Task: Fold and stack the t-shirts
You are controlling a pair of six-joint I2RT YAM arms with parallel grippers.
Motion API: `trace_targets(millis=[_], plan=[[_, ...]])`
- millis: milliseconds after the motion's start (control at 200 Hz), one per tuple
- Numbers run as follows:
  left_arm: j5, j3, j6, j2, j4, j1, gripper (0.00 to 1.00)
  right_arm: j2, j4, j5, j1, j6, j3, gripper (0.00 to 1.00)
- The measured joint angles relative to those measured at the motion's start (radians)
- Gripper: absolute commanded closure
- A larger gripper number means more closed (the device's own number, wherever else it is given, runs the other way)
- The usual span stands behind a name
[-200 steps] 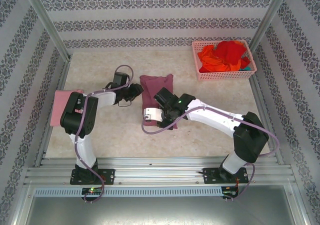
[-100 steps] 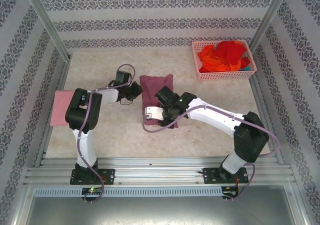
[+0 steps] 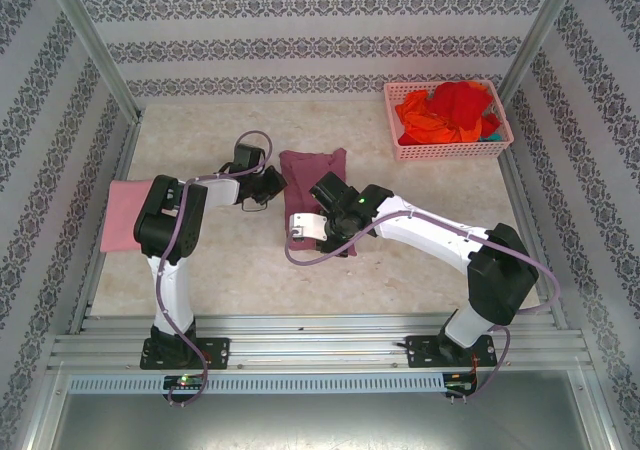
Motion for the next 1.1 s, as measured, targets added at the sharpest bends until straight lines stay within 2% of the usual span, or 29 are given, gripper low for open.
trace_targets(millis=[35, 325, 505, 629, 969, 1104], plan=[[-0.003, 0.0, -0.002, 0.001, 0.002, -0.002, 1.0, 0.0, 0.0, 0.0, 0.0, 0.0, 0.0, 1.0], [-0.008, -0.014, -0.01, 0.001, 0.03, -0.015, 1.0, -0.002, -0.053, 0.004, 0.0, -0.015, 0.035, 1.0], [-0.008, -0.13, -0.01, -0.059, 0.106, -0.018, 1.0, -0.012, -0.122, 0.034, -0.012, -0.058, 0.075, 1.0], [-0.012, -0.227, -0.01, -0.122, 0.133, -0.022, 1.0, 0.002, -0.171, 0.088, -0.032, -0.1, 0.169, 1.0], [-0.01, -0.338, -0.018, -0.162, 0.258, -0.018, 1.0, 0.227, -0.202, 0.174, -0.085, -0.204, 0.481, 1.0], [0.027, -0.359, -0.045, -0.151, 0.317, 0.0, 1.0, 0.315, -0.198, 0.205, -0.092, -0.235, 0.567, 1.0]])
